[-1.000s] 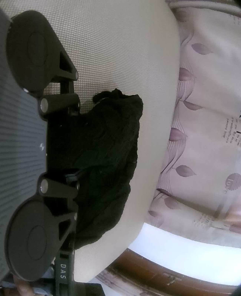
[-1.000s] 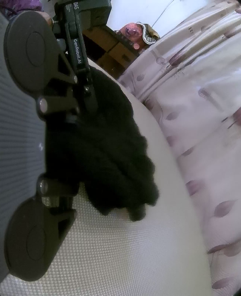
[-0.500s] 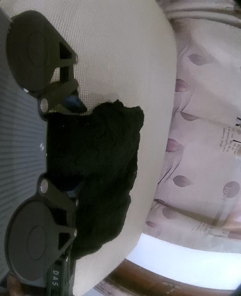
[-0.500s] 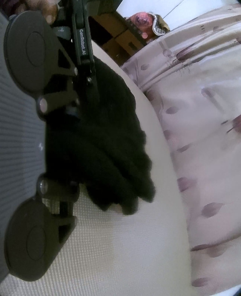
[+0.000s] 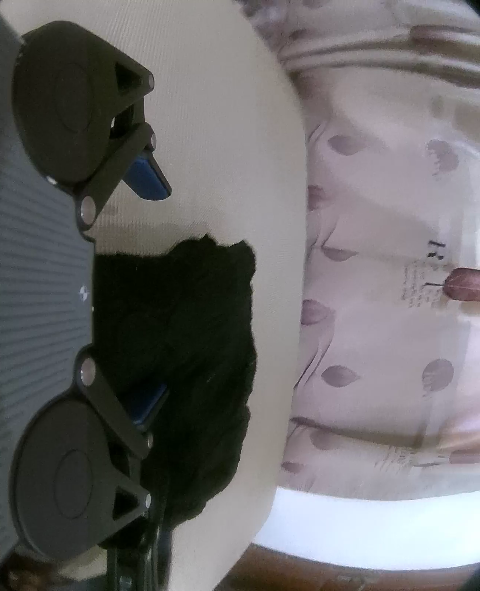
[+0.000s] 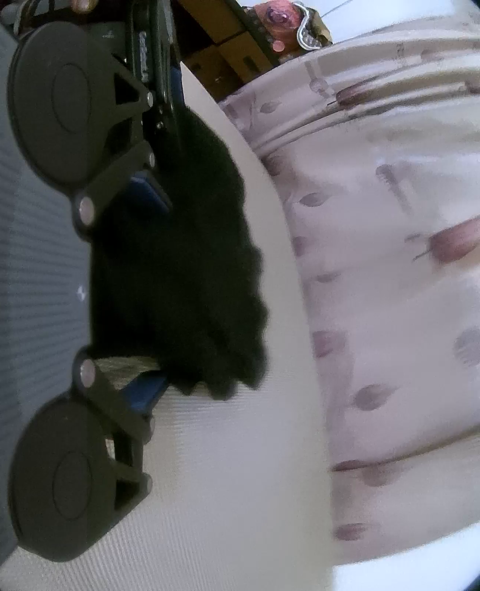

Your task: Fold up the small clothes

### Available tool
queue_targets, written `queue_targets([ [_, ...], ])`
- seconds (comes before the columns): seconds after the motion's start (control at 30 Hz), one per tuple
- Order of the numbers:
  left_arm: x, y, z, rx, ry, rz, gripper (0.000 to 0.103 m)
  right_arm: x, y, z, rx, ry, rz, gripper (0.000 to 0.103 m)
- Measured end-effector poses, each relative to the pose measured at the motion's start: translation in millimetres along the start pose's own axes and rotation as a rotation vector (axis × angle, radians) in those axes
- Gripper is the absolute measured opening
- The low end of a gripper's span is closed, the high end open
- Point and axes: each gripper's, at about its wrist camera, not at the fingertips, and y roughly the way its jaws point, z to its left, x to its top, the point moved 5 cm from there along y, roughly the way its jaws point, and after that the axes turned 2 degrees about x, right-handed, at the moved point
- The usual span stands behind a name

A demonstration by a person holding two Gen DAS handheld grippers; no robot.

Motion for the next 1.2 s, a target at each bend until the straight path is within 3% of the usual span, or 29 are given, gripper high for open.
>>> queue_targets([
  [0.13, 4, -16, 3, 0.049, -0.003, -0.051, 0.103, 2, -15, 17, -0.004, -0.062, -0.038, 0.102],
  [0.4, 20, -53, 8, 0.073, -0.05, -0.128, 0.103, 2, -44, 44, -0.066, -0.134, -0.079, 0.102],
  [0.83, 60, -140, -25, 0.114, 0.076, -0.348, 0.103, 23, -107, 64, -0.113, -0.096, -0.171, 0.103],
  [1.1, 70, -162, -37, 0.04, -0.012, -0.325, 0.103, 27, -130, 63, -0.118, -0.083, -0.197, 0.103],
  [1.2, 70, -162, -37, 0.07, -0.013, -0.312, 0.103, 26, -133, 62, -0.134, -0.089, -0.194, 0.103],
])
